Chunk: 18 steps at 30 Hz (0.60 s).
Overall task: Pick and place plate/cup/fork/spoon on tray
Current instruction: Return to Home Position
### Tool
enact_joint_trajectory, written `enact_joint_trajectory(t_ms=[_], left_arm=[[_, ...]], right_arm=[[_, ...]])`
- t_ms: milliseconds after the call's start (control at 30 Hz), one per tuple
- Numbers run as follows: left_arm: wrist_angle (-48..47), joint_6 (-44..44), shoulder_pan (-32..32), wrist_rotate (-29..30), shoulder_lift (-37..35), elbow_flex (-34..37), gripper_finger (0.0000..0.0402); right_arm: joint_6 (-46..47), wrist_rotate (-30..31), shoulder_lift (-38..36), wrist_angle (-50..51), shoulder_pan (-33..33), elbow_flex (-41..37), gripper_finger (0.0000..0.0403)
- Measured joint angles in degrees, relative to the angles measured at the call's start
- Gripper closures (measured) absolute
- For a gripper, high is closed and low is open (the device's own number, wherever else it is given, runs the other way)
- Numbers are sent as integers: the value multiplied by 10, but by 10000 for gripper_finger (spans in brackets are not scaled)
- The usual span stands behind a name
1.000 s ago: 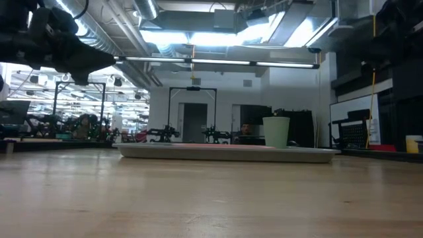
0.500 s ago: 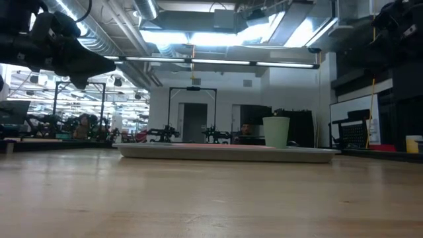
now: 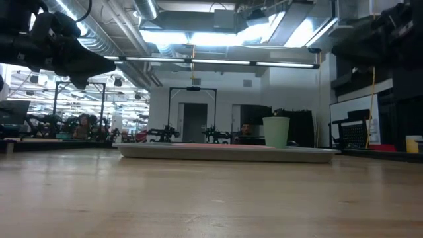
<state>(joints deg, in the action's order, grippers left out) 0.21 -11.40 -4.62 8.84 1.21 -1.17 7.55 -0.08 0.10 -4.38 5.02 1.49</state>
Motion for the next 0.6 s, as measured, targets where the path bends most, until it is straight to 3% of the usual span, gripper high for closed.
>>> enact_joint_trajectory(t_ms=[267, 600], left_arm=[[0, 0, 0, -1, 0, 0, 354], [0, 0, 0, -1, 0, 0, 354]], right_arm=[[58, 1, 0, -19, 0, -11, 397], [40, 0, 2, 31, 0, -11, 397]])
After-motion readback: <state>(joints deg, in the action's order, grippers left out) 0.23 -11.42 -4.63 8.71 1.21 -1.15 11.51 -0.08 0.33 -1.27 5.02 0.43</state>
